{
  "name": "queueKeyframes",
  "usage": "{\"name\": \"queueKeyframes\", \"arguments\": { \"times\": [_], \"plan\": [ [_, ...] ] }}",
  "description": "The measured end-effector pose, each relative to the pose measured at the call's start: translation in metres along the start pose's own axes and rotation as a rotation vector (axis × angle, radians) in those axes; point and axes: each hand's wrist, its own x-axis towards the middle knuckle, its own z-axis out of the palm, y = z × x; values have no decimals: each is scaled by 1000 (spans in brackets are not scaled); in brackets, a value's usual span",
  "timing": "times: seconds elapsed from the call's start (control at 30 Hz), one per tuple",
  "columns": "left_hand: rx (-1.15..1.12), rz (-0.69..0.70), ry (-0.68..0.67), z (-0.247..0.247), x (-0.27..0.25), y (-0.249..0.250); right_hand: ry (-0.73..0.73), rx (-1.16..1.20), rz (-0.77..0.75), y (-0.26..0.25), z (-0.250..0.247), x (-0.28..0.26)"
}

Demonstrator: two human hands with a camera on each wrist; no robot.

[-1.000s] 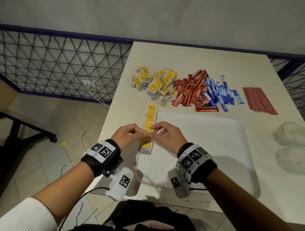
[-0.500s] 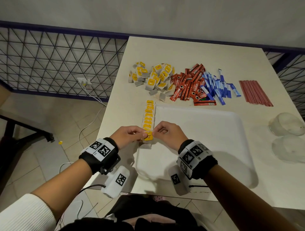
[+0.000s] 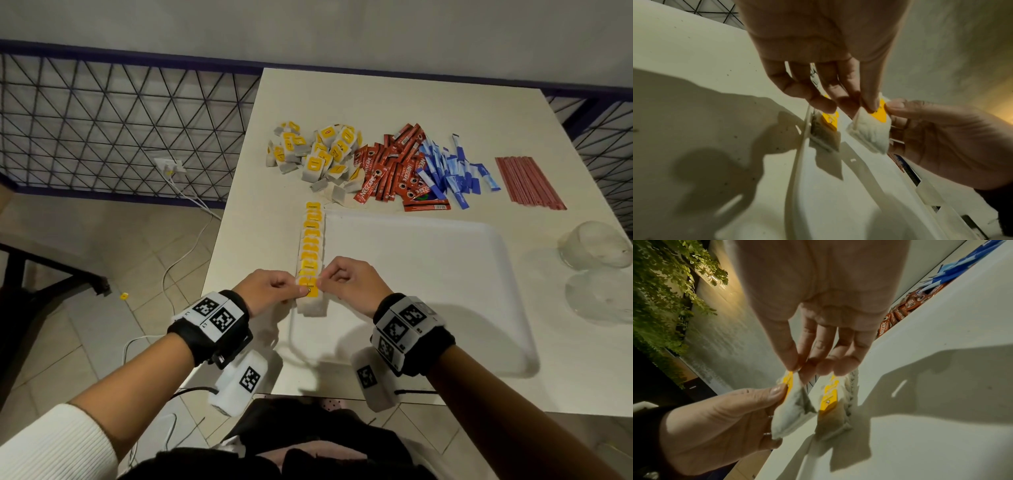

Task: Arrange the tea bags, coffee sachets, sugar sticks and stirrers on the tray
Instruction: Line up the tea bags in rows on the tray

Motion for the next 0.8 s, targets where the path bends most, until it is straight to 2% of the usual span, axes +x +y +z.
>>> {"name": "queueKeyframes", "arguments": {
  "times": [0.17, 0.33, 0.53, 0.8],
  "plan": [
    [123, -65, -60, 1, -4, -6, -69, -11, 60, 11, 4, -2],
    [284, -121, -95, 4, -6, -10, -55, -136, 110, 22, 8, 1],
    [396, -119, -42, 4, -6, -9, 13, -178, 176, 27, 13, 12],
    [305, -79, 104, -3, 1, -7, 49, -157, 181, 26, 14, 27]
  ]
}}
